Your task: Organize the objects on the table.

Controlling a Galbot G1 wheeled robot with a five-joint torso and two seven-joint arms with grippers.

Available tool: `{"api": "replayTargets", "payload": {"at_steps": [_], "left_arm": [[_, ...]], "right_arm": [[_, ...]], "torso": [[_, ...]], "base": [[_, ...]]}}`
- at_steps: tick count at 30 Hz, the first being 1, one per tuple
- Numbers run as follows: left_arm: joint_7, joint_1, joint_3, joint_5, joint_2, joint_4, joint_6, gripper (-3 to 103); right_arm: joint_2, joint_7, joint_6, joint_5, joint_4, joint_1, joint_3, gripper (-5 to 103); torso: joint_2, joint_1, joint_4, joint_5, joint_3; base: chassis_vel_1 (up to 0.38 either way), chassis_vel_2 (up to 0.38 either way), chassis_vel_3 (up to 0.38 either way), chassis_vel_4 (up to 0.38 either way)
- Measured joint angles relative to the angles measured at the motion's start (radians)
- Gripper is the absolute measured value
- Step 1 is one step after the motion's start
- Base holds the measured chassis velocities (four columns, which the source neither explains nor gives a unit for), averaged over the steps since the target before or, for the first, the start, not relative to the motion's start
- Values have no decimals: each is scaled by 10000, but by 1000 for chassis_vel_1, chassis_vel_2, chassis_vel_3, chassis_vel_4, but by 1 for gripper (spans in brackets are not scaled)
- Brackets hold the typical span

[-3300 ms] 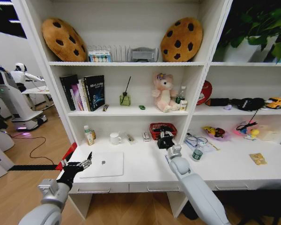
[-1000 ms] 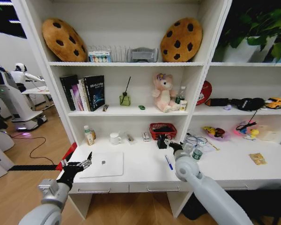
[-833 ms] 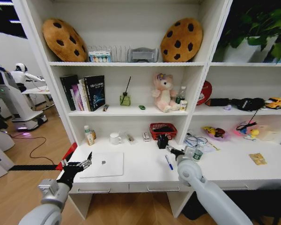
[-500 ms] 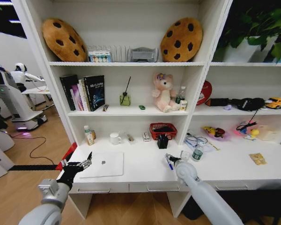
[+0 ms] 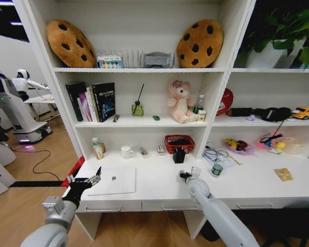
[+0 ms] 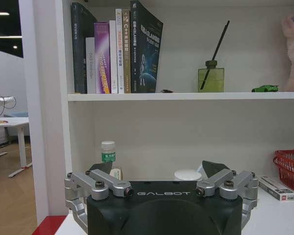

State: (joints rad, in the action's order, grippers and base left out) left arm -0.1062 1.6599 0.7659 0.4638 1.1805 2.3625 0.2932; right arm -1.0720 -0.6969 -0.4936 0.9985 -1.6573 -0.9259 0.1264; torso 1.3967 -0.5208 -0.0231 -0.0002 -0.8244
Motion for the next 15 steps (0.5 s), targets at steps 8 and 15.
{"api": "replayTargets", "payload": {"at_steps": [8, 15], "left_arm": [[0, 0, 0, 0, 0, 0, 0, 100], [0, 0, 0, 0, 0, 0, 0, 100]], "right_arm": [[-39, 16, 18, 0, 120, 36, 40, 30], [-146, -42, 97, 356, 170, 29, 67, 25]], "torso": [[0, 0, 0, -1, 0], [2, 1, 0, -3, 2]], "base": [[0, 0, 0, 0], [0, 0, 0, 0]]}}
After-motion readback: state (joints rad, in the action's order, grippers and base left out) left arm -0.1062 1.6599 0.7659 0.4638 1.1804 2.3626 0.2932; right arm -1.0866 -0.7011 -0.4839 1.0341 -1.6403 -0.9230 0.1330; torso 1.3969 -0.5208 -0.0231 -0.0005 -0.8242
